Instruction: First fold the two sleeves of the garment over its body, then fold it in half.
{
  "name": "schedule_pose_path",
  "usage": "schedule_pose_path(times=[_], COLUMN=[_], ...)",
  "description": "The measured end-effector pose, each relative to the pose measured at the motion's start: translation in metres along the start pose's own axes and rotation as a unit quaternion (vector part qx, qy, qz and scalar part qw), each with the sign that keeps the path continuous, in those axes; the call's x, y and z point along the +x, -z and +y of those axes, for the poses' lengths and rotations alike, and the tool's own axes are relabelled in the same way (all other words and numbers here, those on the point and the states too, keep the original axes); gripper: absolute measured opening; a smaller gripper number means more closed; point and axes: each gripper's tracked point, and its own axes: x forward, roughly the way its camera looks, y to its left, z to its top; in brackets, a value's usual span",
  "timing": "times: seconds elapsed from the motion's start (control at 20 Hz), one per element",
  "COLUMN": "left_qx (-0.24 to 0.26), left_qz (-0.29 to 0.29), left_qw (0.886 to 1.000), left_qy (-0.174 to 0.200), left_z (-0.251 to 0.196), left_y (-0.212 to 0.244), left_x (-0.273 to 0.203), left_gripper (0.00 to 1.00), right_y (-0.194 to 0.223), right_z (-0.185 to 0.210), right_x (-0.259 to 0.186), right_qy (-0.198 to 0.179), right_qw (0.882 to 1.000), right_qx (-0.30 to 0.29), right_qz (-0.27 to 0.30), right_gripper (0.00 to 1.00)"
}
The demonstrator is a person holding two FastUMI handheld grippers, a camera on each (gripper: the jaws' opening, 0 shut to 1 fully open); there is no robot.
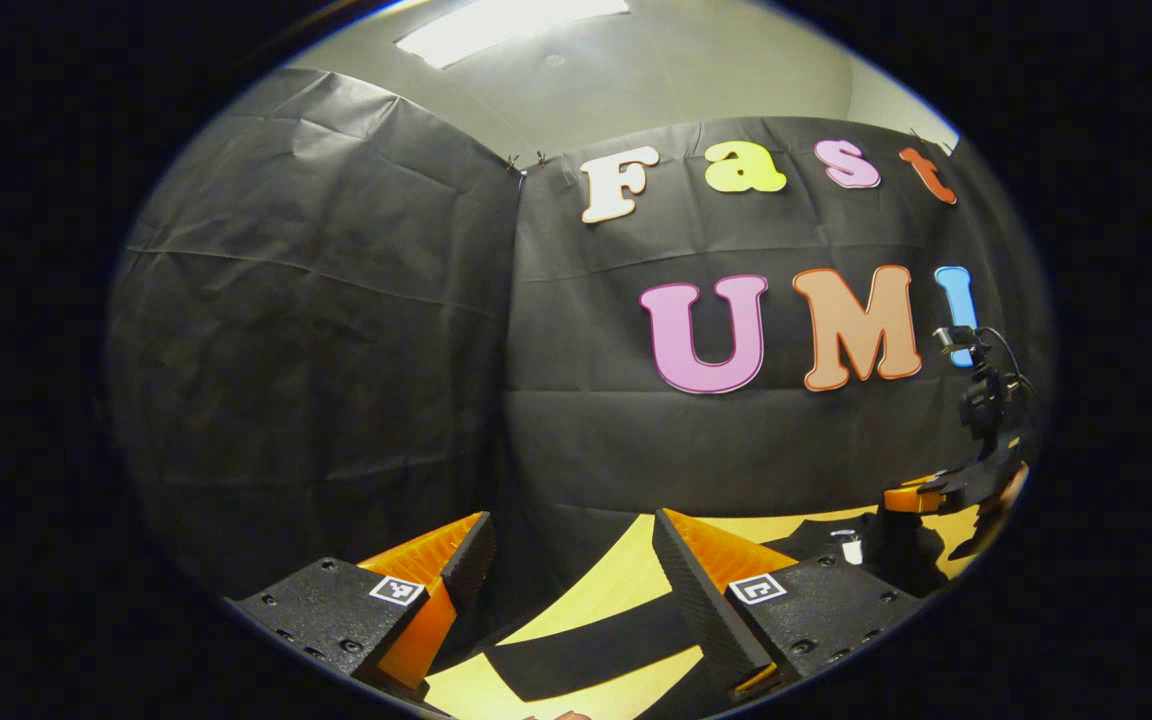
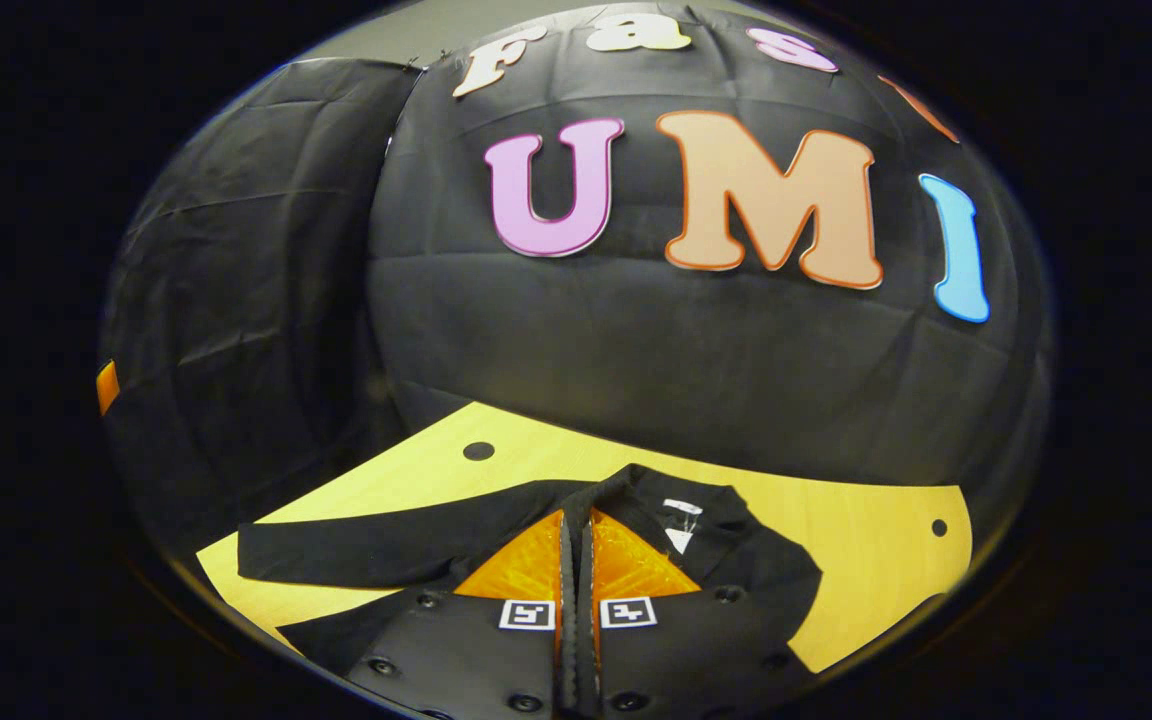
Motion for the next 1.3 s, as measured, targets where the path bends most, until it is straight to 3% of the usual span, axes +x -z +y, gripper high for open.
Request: schedule_pose_path(times=[0.2,0.3,0.45,0.65,0.8,1.3], left_qx=[0.009,0.01,0.004,-0.02,-0.032,-0.066], left_qz=[0.02,0.028,0.037,0.066,0.105,0.237], left_qw=[1.0,1.0,0.999,0.998,0.994,0.969], left_qy=[-0.009,-0.01,-0.009,0.0,0.003,0.004], left_z=[0.012,0.014,0.016,0.022,0.026,0.02], left_y=[0.017,0.024,0.035,0.063,0.093,0.194], left_x=[0.01,0.013,0.02,0.033,0.041,0.061], left_gripper=[0.94,0.94,0.95,0.94,0.95,0.97], right_y=[0.015,0.01,-0.026,-0.077,-0.098,-0.091], right_z=[0.016,0.027,0.023,0.004,-0.013,-0.069], right_x=[0.032,0.039,0.033,-0.006,-0.039,-0.099], right_qy=[0.007,0.003,0.021,0.047,0.068,0.141], right_qw=[0.999,1.0,0.999,0.99,0.983,0.974], right_qx=[-0.008,0.0,0.013,0.003,-0.008,-0.018], right_qz=[0.032,0.026,-0.035,-0.13,-0.17,-0.176], right_gripper=[0.02,0.07,0.95,1.0,0.98,0.99])
